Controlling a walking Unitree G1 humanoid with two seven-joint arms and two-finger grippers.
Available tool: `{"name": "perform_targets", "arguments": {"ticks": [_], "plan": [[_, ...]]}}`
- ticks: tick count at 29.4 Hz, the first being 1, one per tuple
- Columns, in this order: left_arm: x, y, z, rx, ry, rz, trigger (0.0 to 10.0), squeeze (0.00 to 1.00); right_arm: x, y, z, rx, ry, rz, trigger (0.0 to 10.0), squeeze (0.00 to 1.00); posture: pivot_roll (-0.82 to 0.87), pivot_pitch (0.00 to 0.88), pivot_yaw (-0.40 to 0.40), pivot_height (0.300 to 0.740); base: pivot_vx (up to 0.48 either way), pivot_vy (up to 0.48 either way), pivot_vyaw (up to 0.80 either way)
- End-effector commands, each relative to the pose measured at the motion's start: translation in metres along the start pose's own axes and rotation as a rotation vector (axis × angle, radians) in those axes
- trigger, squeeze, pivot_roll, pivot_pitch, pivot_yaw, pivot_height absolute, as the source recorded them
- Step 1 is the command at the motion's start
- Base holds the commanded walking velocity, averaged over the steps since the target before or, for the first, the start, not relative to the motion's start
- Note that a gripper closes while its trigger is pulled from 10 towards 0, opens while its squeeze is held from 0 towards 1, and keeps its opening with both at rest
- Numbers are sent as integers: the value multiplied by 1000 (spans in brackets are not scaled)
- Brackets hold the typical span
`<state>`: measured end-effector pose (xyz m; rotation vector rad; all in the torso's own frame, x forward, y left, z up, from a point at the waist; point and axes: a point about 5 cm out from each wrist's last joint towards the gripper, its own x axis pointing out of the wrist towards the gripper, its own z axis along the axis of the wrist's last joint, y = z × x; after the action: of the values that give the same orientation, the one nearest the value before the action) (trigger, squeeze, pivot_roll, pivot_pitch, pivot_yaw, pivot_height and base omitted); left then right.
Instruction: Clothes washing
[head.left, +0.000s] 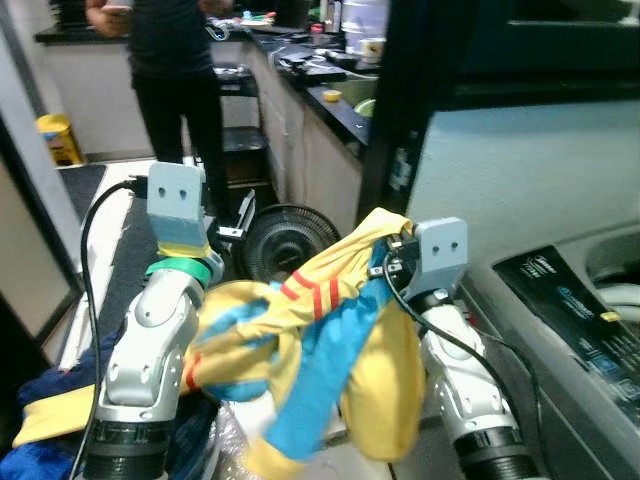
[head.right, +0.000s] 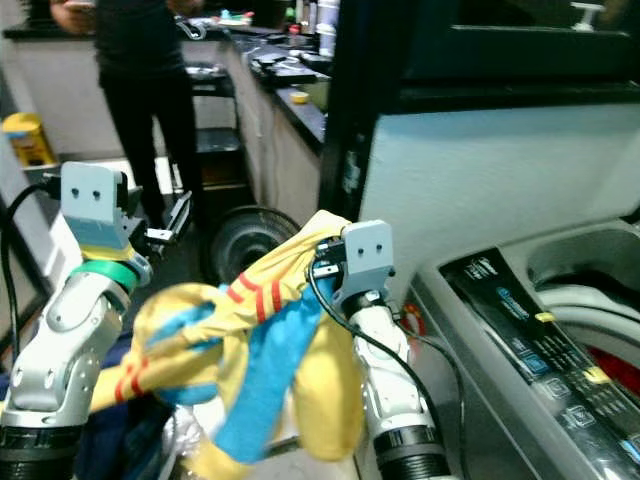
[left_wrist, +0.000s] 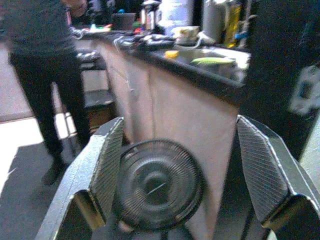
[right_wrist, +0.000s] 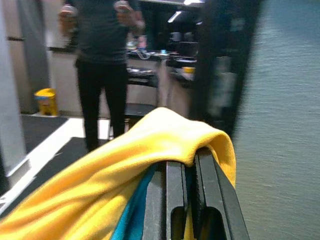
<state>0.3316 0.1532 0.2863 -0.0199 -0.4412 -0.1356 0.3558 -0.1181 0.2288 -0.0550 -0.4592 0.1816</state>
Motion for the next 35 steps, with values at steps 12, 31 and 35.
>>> {"name": "perform_targets", "arguments": {"ticks": [12,31,35], "plan": [[14,12,42,60,-116,-38,10000,0,19,-1,35,172,-132,-53,10000,0,22,29,34,740,0,0,-800],[14,5,36,43,-97,-61,10000,0,24,-7,78,44,-345,-118,10000,0,22,26,40,740,0,0,-800],[14,4,33,41,-89,-62,10000,0,24,-6,81,33,-355,-105,10000,0,21,25,40,740,0,0,-800]]}}
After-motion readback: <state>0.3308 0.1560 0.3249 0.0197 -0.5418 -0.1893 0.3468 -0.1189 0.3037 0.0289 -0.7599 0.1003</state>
